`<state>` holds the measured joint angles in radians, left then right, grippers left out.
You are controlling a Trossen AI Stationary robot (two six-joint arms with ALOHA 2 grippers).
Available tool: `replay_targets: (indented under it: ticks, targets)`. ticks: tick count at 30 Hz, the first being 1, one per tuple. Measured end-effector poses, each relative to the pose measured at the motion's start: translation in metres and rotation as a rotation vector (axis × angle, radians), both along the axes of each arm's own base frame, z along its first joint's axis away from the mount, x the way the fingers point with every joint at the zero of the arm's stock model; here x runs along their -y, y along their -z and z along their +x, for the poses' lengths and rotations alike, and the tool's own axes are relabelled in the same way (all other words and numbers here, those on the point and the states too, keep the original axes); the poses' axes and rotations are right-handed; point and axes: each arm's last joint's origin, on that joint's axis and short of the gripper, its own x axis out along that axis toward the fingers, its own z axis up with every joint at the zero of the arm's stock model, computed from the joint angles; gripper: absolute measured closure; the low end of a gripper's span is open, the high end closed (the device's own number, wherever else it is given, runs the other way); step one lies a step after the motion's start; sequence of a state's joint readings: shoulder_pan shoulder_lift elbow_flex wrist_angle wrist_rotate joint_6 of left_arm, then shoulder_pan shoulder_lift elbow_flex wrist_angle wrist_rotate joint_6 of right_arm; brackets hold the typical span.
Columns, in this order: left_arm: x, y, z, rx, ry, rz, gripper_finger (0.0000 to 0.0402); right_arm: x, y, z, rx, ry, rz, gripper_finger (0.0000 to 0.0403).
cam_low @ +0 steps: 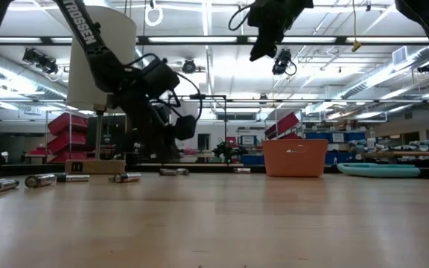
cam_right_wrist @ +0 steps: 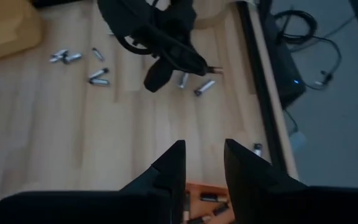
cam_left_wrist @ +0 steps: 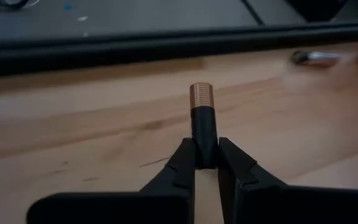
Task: Sort batteries
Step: Put the black battery into the orange bin
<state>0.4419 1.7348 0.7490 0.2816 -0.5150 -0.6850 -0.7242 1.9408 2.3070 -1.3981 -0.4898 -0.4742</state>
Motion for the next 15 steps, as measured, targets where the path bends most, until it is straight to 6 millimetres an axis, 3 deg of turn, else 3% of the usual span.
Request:
replay_targets:
  ticks: [6, 15]
  targets:
    - [0.013, -0.021, 0.004, 0.024, 0.047, 0.072, 0.0376, -0.005, 0.0, 0.0, 0.03, -0.081, 0.05, 0.0316]
    - [0.054, -0.062, 0.02, -0.027, 0.375, 0.34, 0.0376, -0.027, 0.002, 0.009, 0.167, -0.366, 0.158, 0.0325]
